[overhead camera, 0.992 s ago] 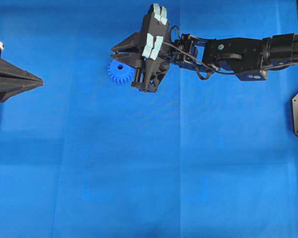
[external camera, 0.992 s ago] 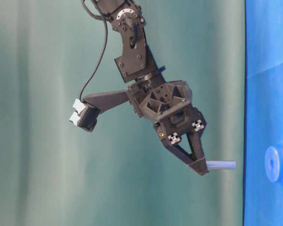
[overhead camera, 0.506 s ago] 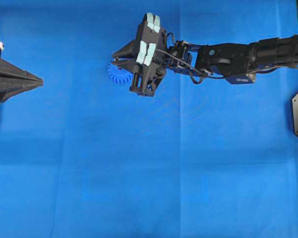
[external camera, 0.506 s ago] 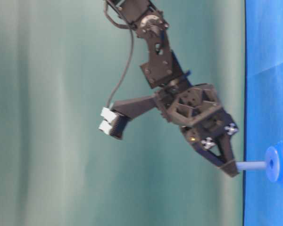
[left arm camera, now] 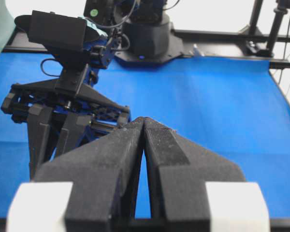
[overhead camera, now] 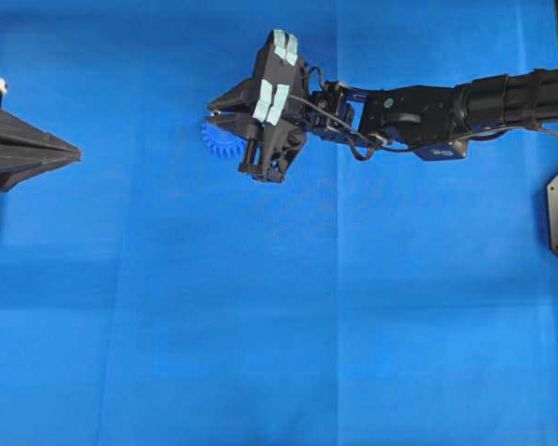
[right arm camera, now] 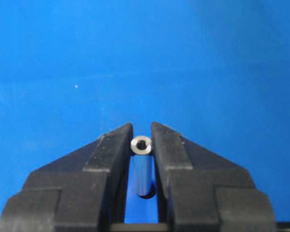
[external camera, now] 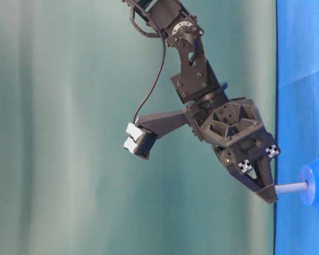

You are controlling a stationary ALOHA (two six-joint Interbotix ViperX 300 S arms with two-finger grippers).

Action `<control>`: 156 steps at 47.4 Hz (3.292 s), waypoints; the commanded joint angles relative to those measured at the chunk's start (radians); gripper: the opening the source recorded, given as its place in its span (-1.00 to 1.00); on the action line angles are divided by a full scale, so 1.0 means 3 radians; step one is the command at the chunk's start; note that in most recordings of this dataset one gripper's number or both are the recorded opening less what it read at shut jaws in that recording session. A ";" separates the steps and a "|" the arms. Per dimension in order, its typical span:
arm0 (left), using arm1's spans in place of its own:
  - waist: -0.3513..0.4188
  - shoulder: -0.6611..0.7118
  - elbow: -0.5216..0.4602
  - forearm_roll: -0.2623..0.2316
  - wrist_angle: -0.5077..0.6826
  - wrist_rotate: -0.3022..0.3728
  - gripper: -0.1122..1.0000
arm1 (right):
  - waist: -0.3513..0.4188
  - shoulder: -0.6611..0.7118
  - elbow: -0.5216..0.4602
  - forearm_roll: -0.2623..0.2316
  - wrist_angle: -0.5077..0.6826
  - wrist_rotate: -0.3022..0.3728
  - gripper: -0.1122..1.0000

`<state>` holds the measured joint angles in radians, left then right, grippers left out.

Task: Insert the shaft placed at a random location into the center hole of the small gear at another random location.
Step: 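Align the held shaft over the gear's center hole and lower it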

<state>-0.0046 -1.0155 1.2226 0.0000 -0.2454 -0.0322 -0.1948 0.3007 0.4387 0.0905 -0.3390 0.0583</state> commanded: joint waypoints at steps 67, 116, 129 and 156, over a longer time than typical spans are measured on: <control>0.0000 0.0020 -0.0036 0.0000 -0.0031 0.0000 -0.80 | -0.0041 -0.0010 0.0087 0.0036 -0.0337 -0.0010 -0.75; 0.0000 0.0015 -0.0036 0.0000 -0.0041 0.0000 -0.80 | 0.0005 -0.0220 0.0143 0.0000 -0.0450 -0.0010 -0.75; 0.0000 0.0015 -0.0036 0.0000 -0.0041 0.0000 -0.80 | 0.0000 -0.0031 0.0143 0.0041 -0.0547 -0.0005 -0.75; 0.0031 0.0015 -0.0036 0.0000 -0.0046 0.0000 -0.80 | -0.0005 0.0184 0.0148 0.0082 -0.0542 -0.0005 -0.75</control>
<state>0.0015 -1.0155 1.2226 0.0000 -0.2485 -0.0337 -0.1948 0.3743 0.4893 0.1104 -0.4939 0.0552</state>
